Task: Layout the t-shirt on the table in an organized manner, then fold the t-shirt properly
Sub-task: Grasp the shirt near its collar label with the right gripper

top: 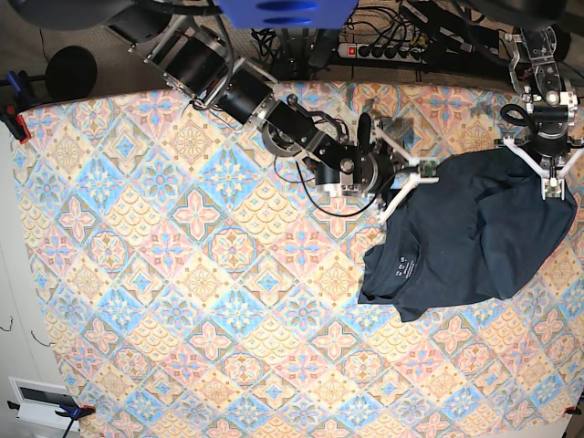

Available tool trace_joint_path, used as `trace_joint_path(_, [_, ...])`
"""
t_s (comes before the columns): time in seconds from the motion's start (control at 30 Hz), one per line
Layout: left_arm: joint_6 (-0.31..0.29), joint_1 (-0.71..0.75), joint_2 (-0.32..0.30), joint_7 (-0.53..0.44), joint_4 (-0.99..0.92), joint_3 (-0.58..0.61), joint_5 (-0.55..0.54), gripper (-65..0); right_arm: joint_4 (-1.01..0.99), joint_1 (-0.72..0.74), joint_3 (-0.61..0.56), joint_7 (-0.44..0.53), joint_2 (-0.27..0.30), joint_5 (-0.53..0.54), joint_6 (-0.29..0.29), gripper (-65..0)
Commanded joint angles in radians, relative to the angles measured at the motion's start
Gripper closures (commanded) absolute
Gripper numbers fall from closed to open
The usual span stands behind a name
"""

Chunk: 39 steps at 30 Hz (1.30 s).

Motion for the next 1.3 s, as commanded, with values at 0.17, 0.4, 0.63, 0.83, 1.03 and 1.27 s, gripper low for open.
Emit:
trace_joint_path(0.17, [0.004,0.02,0.022,-0.012,0.018,0.029,0.002,0.0,-0.076,0.076,0.013,0.064,-0.024,-0.012,-0.012,-23.7])
trace_joint_path(0.4, [0.004,0.046,0.048,-0.019,0.018,0.035,0.001,0.0,-0.19,0.118,0.013,0.136,-0.024,-0.012,-0.032,-23.7])
trace_joint_path(0.63, [0.004,0.048,0.056,-0.014,0.018,0.028,-0.067,0.0,-0.286,0.156,0.002,0.206,-0.024,-0.012,-0.151,-23.7])
trace_joint_path(0.83, [0.004,0.048,0.056,-0.014,0.018,0.029,-0.067,0.0,-0.292,0.158,0.002,0.212,-0.024,-0.013,-0.153,-23.7])
trace_joint_path(1.03, [0.004,0.048,0.056,-0.017,0.018,0.029,-0.067,0.0,-0.288,0.158,-0.002,0.214,-0.024,-0.013,-0.154,-23.7])
trace_joint_path(1.27, [0.004,0.048,0.056,-0.017,0.018,0.029,-0.067,0.0,-0.288,0.159,-0.11,0.214,-0.024,-0.013,-0.154,-23.7])
